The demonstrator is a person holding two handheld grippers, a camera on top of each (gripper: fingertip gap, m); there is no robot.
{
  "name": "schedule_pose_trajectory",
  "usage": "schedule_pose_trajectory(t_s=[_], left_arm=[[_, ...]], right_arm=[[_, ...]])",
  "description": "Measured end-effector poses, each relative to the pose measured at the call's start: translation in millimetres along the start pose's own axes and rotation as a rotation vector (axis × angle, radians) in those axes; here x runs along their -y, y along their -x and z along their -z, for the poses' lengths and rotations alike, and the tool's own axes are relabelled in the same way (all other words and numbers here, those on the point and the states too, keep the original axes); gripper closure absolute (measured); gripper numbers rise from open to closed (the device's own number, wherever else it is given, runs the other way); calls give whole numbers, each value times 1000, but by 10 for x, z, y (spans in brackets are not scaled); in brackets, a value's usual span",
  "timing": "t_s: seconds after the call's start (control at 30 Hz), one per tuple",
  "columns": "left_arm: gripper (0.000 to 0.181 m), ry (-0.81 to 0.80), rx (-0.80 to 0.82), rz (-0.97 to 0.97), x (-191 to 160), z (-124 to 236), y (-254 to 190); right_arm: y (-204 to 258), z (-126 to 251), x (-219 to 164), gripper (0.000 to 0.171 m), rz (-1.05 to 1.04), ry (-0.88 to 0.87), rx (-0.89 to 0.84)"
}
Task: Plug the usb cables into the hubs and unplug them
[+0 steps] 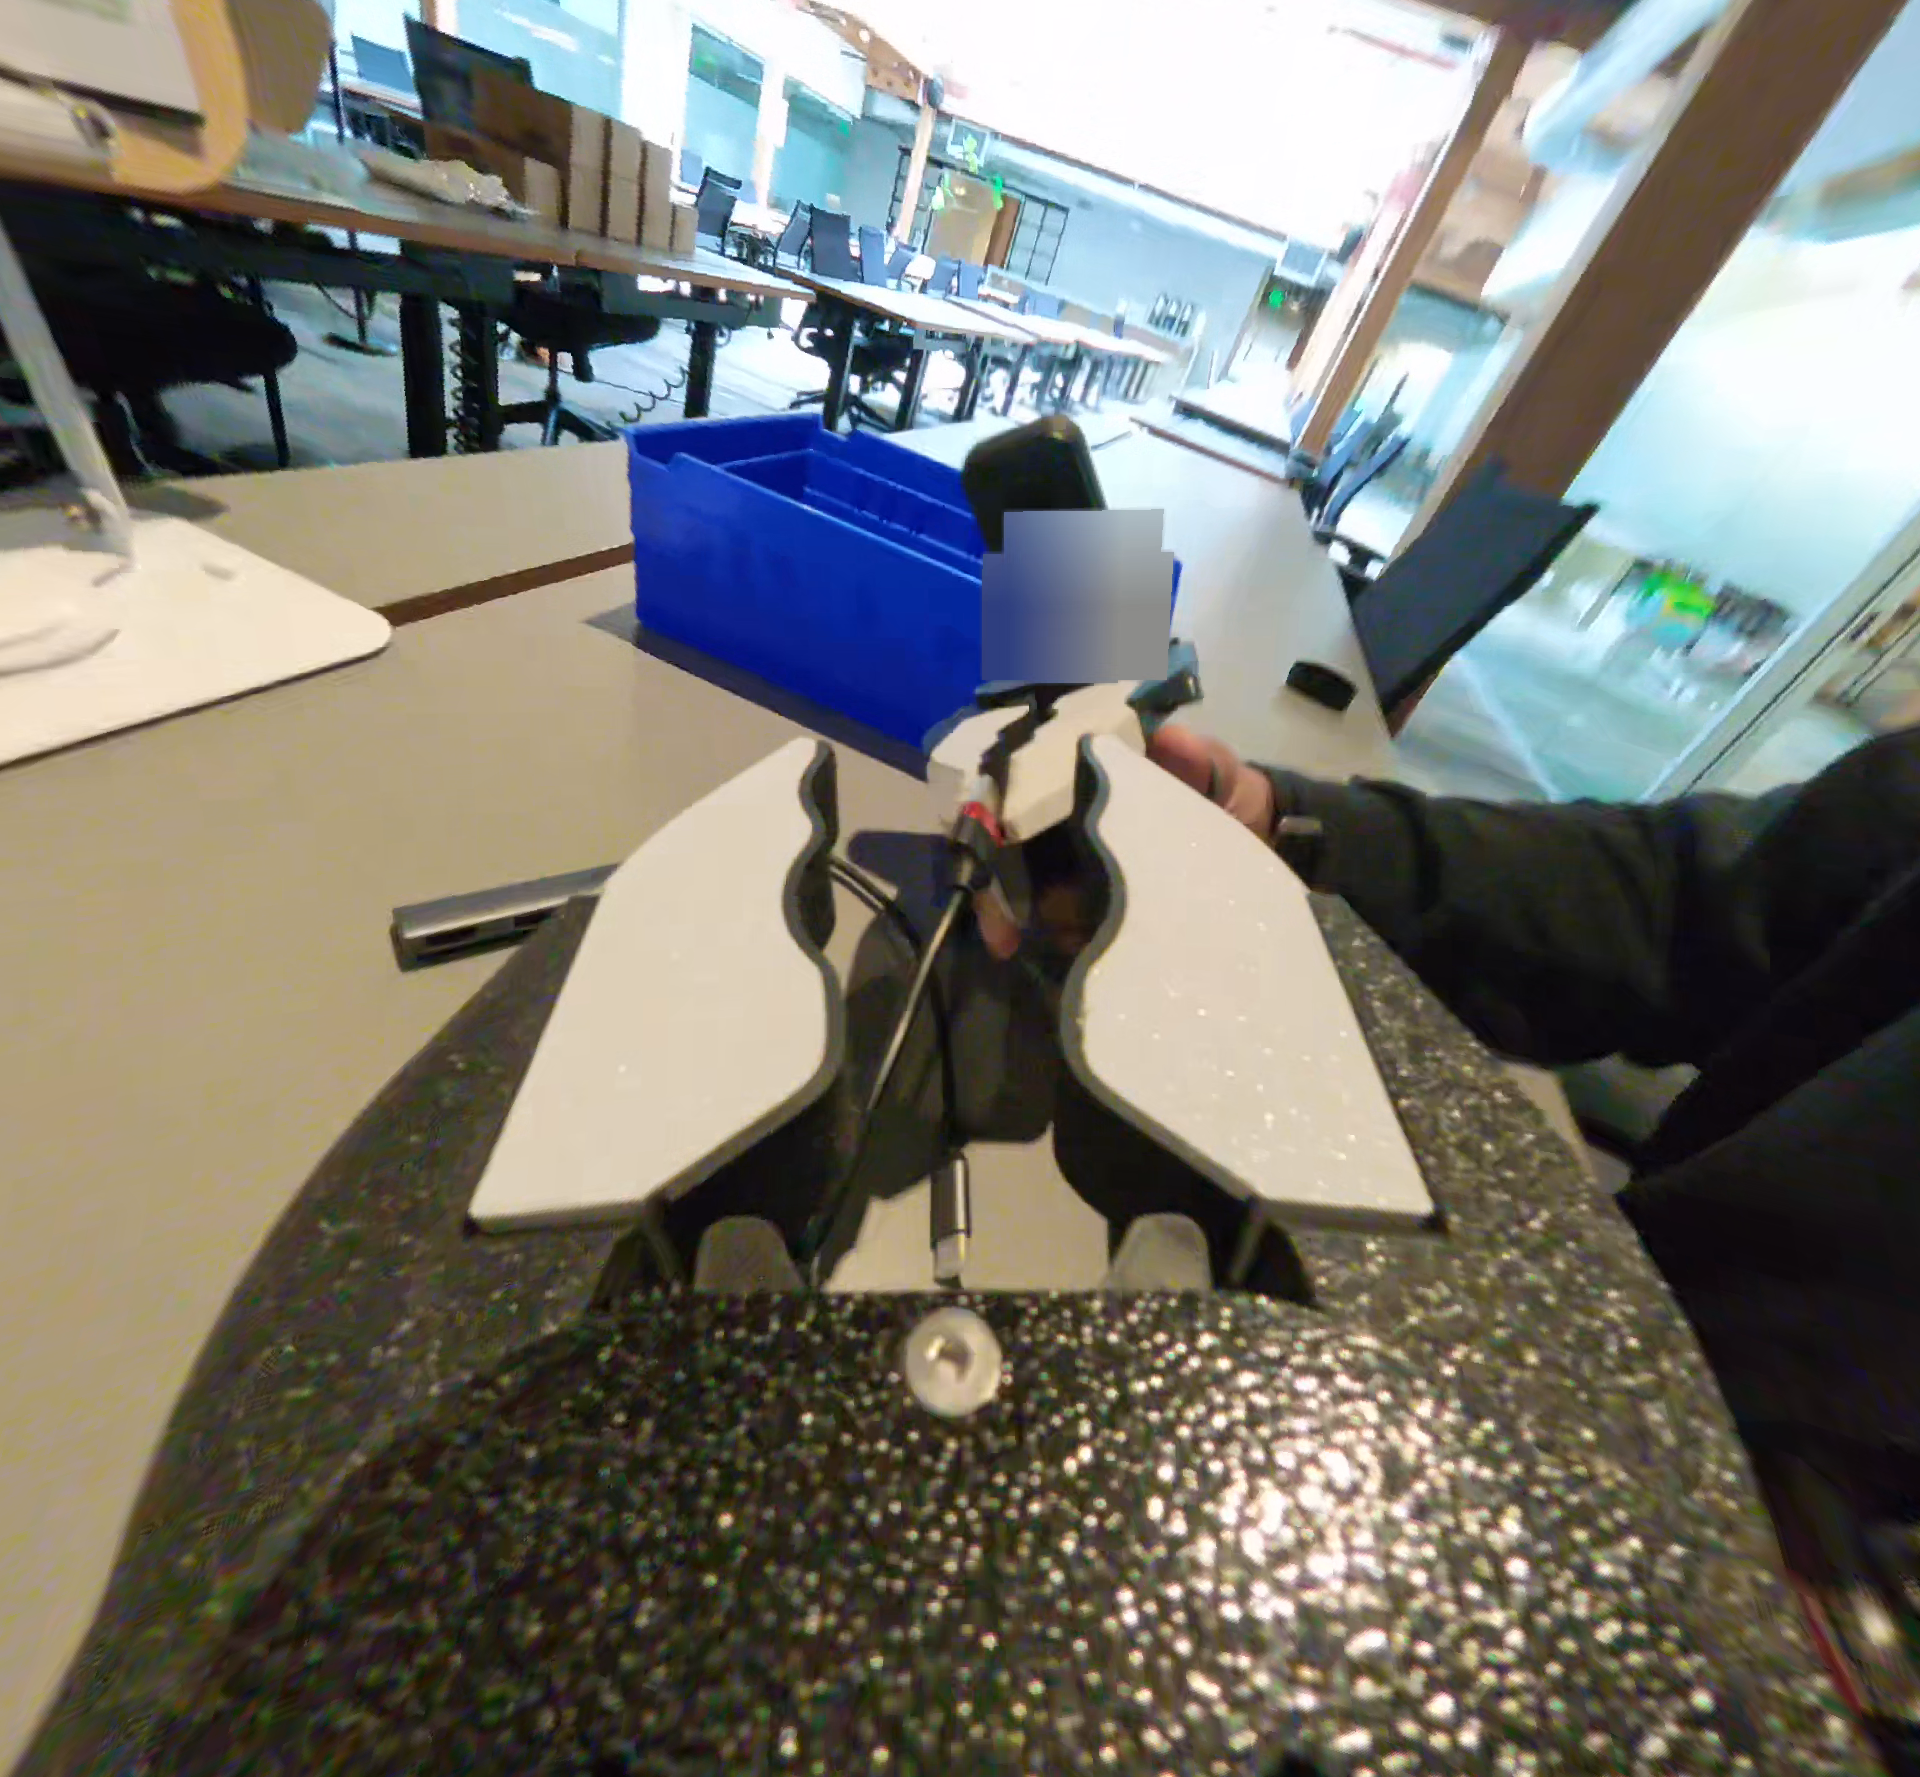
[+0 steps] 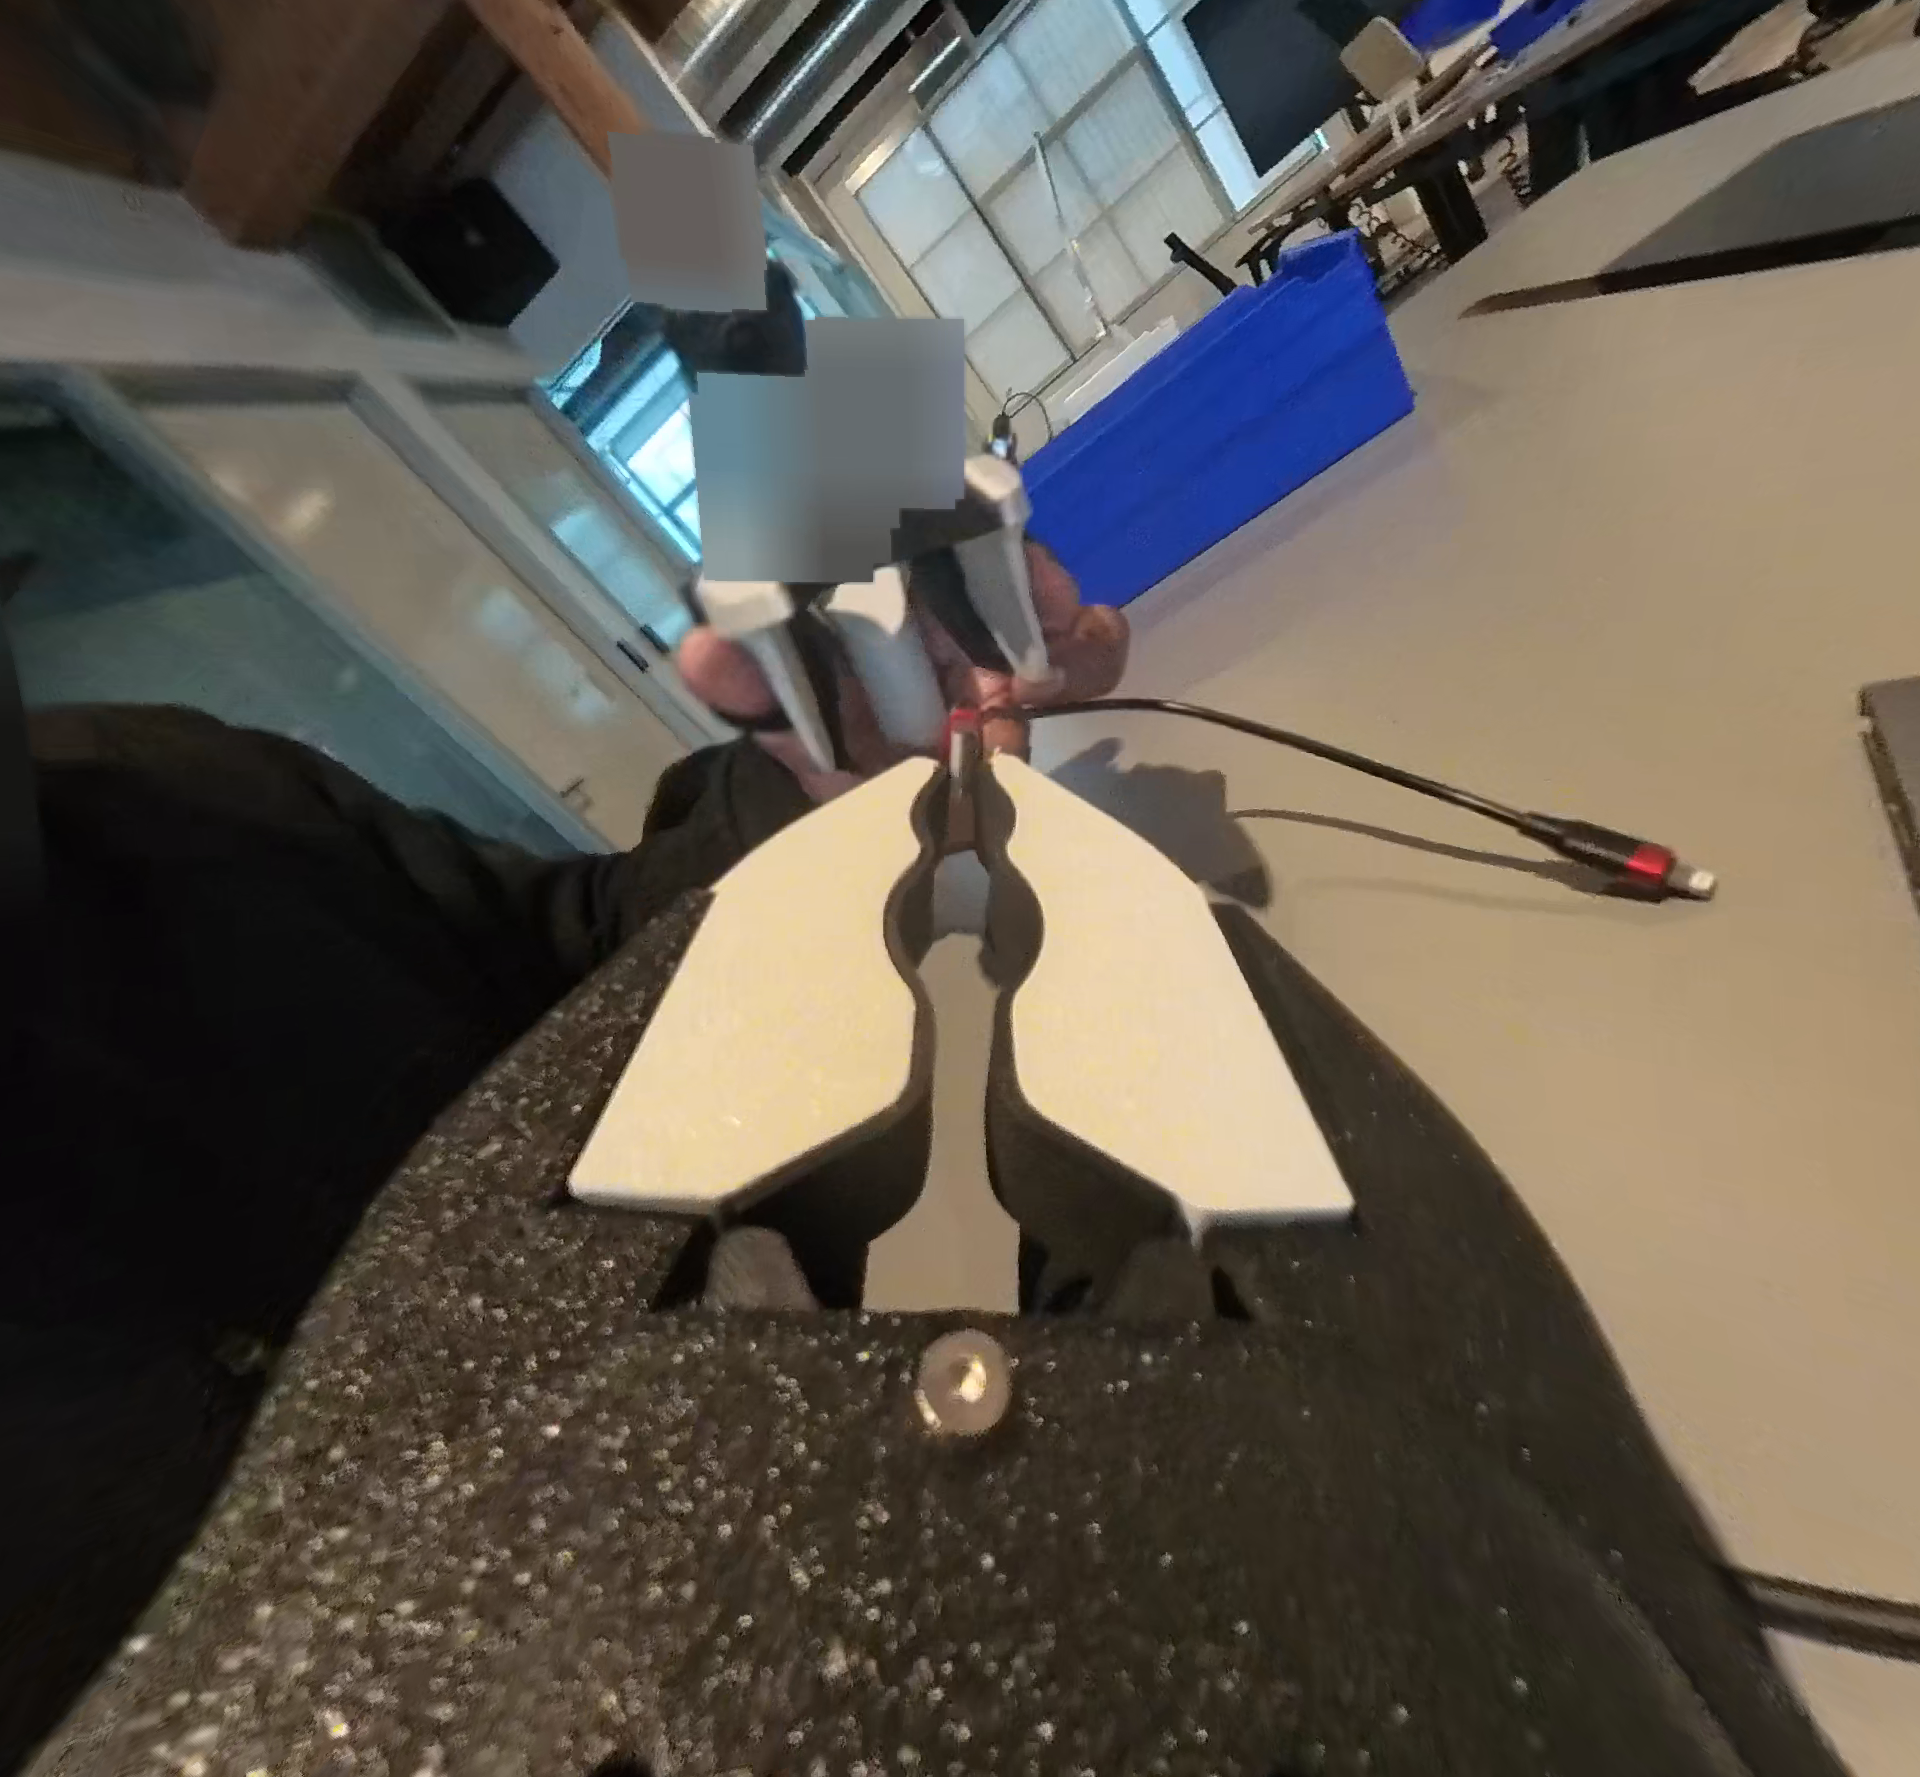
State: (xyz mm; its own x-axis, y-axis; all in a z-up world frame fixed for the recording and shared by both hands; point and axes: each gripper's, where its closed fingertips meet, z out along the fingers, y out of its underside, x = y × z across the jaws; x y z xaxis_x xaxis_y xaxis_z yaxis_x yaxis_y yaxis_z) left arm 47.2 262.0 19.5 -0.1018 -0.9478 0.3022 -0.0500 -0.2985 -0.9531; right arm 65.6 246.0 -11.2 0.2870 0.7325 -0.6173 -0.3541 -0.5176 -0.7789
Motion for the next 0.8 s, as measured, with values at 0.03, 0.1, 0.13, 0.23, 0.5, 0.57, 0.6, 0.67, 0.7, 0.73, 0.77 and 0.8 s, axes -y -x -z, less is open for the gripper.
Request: schedule_pose_trajectory(t_s=[0.03,0.1,0.13,0.23,0.5,0.57,0.6,0.67,0.7,0.73,0.77,0.8], left_arm=[[141,-7,7,31,20,27,37],[143,-30,20,60,84,91,91],[145,-46,25,62,123,127,106],[149,-85,12,74,226,213,93],[155,-25,-264,202,127,188,-304],[152,13,-308,283,6,90,-350],[151,15,-300,318,-41,31,-331],[150,-19,-294,394,-75,-60,-292],[150,-47,-298,432,-72,-93,-280],[150,-74,-303,463,-62,-119,-271],[150,-103,-301,487,-47,-139,-258],[150,-129,-293,503,-33,-153,-240]], right_arm=[[13,-5,-3,167,16,-3,9],[23,-1,26,167,41,-26,14],[26,9,55,167,53,-47,13],[24,58,160,167,75,-119,3],[-20,222,392,167,84,-298,-27],[15,230,410,167,92,-318,-12],[37,227,415,167,95,-327,-2],[81,213,418,167,102,-342,16],[98,200,413,167,104,-346,22],[115,186,404,167,106,-348,29],[128,169,391,167,105,-348,35],[138,149,376,167,103,-345,40]])
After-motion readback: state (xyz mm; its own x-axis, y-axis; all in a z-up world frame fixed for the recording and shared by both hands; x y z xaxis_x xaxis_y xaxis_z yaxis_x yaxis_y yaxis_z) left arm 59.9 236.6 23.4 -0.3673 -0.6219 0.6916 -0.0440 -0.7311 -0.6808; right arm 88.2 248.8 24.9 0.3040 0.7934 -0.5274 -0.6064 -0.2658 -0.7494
